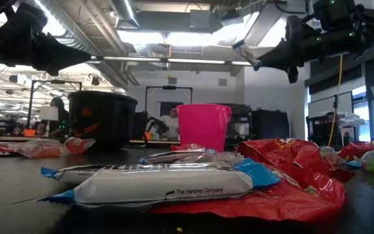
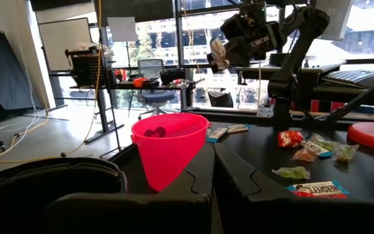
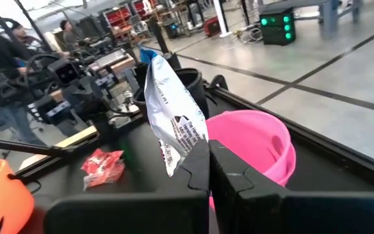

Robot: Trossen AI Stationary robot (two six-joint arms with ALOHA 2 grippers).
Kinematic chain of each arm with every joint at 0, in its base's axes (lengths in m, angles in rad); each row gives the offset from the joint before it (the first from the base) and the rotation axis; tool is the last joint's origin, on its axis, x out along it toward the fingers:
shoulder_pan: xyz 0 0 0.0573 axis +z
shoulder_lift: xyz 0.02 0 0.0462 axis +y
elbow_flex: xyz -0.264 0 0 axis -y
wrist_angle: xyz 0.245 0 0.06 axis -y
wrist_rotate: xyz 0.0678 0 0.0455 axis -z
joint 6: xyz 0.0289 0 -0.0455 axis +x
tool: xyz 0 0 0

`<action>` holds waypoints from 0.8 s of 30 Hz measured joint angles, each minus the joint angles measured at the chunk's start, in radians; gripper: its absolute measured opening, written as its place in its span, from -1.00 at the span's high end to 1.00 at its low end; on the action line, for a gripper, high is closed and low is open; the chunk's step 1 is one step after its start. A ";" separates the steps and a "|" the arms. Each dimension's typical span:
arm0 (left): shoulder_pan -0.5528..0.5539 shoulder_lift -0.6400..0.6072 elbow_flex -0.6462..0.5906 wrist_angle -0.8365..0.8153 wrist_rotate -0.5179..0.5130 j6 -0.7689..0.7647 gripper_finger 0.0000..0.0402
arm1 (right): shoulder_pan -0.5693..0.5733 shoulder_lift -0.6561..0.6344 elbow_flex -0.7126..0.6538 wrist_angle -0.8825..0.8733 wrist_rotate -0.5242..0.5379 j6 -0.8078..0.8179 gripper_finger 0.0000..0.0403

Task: Organize candy in baskets
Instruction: Put the white chocolate bar into the black bucket

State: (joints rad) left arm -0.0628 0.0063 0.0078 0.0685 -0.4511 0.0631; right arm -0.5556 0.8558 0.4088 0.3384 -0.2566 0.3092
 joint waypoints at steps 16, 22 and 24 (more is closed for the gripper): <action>0.000 0.000 0.000 0.184 0.001 -0.061 0.99 | 0.134 0.000 0.000 0.015 0.002 -0.027 1.00; 0.000 0.000 0.000 0.393 0.080 -0.160 0.99 | 0.194 0.000 0.000 0.016 0.083 -0.036 1.00; 0.000 0.000 0.000 0.443 0.118 -0.164 0.99 | 0.210 0.000 0.000 0.018 0.103 -0.042 1.00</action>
State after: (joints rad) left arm -0.0631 0.0063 0.0078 0.5113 -0.3334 -0.1013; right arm -0.3457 0.8558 0.4088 0.3560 -0.1533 0.2671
